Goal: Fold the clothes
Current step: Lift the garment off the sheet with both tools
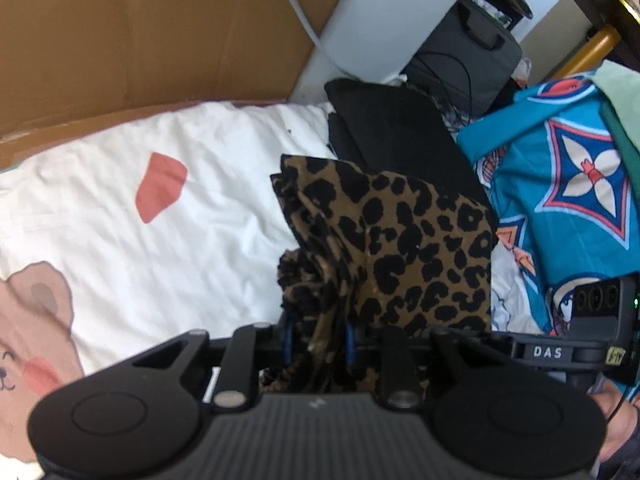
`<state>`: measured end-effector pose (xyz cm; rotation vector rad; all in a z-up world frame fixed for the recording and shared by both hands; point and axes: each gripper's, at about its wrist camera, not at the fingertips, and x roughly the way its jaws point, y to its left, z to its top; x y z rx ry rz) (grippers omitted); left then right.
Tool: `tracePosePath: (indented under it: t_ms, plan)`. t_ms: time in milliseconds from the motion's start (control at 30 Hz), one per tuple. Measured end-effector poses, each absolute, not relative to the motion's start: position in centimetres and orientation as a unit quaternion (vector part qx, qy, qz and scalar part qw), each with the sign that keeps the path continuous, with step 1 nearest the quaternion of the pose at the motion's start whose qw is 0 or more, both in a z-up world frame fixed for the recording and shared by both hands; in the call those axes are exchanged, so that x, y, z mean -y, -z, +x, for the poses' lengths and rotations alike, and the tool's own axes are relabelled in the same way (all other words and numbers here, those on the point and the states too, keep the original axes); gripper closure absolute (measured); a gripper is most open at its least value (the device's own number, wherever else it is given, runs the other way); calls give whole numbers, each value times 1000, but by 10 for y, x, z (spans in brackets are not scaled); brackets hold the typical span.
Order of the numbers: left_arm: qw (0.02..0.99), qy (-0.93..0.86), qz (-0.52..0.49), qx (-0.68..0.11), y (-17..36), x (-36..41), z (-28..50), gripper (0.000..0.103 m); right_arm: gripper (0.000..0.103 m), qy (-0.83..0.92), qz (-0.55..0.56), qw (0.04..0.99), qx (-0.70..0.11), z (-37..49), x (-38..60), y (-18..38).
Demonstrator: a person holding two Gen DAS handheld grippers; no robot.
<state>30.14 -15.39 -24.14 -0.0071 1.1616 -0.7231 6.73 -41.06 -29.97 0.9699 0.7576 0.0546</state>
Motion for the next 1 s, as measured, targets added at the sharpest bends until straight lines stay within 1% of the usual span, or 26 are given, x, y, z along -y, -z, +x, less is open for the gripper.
tracePosePath:
  t_ms: [233, 467, 700, 1000]
  plan:
    - [794, 321, -23, -516, 227, 149, 286, 79, 97, -34, 428, 828, -360, 68, 409, 271]
    - [811, 309, -42, -494, 192, 142, 264, 79, 97, -54, 394, 849, -349, 63, 403, 228]
    - [836, 292, -63, -460, 132, 128, 238, 79, 97, -69, 344, 870, -347, 61, 391, 153]
    - [869, 288, -82, -394, 37, 115, 212, 79, 97, -70, 306, 899, -305, 58, 382, 37]
